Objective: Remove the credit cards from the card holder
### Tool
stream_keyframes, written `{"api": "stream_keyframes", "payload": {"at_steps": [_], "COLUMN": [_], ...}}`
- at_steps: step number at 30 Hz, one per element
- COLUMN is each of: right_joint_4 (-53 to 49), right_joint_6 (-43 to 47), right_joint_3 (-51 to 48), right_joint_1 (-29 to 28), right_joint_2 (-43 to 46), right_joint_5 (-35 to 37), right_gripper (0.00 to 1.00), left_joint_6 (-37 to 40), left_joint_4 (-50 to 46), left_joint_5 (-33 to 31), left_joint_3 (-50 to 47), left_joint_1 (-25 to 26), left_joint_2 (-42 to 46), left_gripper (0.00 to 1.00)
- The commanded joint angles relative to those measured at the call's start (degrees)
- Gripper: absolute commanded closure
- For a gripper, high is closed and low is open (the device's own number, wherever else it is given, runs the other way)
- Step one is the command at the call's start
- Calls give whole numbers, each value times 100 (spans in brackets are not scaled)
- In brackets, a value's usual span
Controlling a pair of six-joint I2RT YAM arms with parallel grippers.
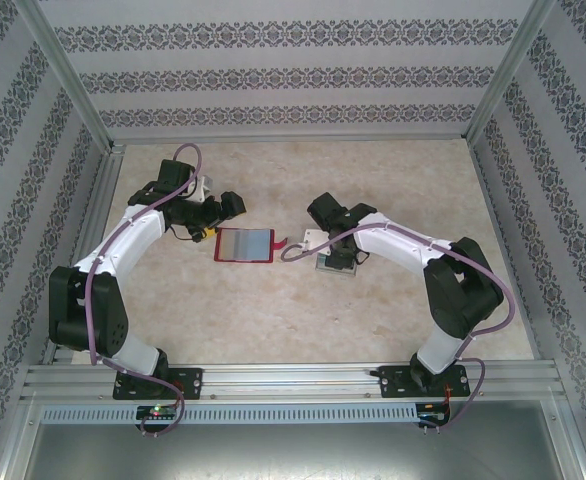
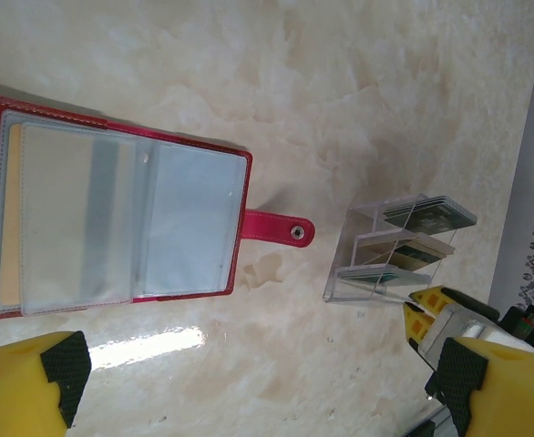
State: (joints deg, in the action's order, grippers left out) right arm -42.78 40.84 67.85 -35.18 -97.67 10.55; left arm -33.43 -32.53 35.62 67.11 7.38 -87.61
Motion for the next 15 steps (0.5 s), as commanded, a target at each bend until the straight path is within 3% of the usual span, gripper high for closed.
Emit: {"api": "stream_keyframes", "payload": {"at_steps": [1, 2, 15], "right_joint_4": [120, 182, 110], "right_joint_6": [-136, -191, -1428], "right_joint_3": [24, -9, 93], "right_joint_1": [58, 65, 232], "right_joint_2": [-8, 23, 381], "right_joint_5": [341, 452, 619], "right_gripper": [73, 69, 67], "left_joint_6": [91, 82, 94], "left_joint_4": [18, 28, 28], "left_joint_5": [42, 50, 28], "left_joint_3": [17, 21, 7], "left_joint_1": [-62, -68, -63], "left_joint_2": [43, 40, -11], "left_gripper": [0, 0, 0]}}
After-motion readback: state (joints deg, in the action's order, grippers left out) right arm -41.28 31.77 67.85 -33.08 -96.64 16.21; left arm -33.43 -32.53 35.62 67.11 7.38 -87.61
